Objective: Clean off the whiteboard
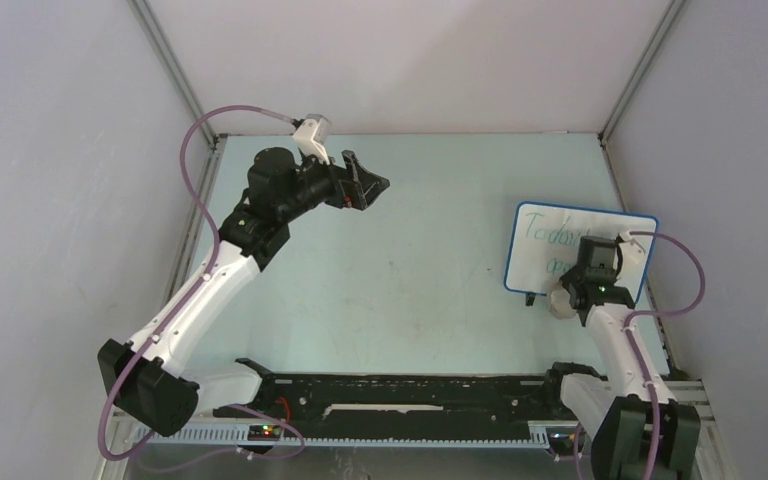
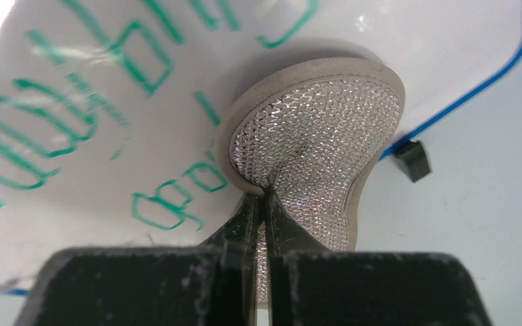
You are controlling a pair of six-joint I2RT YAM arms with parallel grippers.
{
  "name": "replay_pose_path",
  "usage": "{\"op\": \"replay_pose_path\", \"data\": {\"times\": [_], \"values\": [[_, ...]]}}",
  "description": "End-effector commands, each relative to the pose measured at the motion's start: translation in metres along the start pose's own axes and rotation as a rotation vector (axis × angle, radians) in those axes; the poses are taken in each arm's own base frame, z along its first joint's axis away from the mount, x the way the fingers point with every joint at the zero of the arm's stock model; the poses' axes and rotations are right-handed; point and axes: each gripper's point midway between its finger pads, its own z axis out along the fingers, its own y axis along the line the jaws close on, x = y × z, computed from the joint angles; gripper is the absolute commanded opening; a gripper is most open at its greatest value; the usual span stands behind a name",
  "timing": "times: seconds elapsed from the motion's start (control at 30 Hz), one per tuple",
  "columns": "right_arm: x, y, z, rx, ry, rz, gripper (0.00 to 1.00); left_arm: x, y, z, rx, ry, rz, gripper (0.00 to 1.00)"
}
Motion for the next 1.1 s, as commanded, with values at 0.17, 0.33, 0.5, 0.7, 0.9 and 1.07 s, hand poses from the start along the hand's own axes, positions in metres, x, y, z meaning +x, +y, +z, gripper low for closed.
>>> {"op": "replay_pose_path", "data": {"times": [0.17, 0.33, 0.5, 0.7, 0.9, 1.07], "values": [[-0.029, 0.116, -0.029, -0.234, -0.091, -0.122, 0.0, 0.004, -0.002, 0.001, 0.017, -0.007, 0.006, 0.98], [-0.032, 0.134, -0.036, -0.27, -0.106, -0.135, 0.0, 0.005, 0.0, 0.003, 0.012, 0.0, 0.006, 0.98], [-0.038, 0.1, -0.017, -0.176, -0.085, -0.1, 0.0, 0.005, 0.0, 0.002, 0.013, -0.002, 0.005, 0.98], [-0.043, 0.03, 0.005, -0.036, -0.072, -0.005, 0.0, 0.003, -0.003, 0.0, 0.022, -0.008, 0.005, 0.98], [-0.036, 0.028, 0.006, -0.06, -0.06, 0.002, 0.0, 0.002, -0.004, 0.0, 0.026, -0.01, 0.004, 0.98], [-0.041, 0.071, -0.009, -0.143, -0.101, -0.072, 0.0, 0.004, -0.002, 0.001, 0.02, -0.006, 0.004, 0.98]]}}
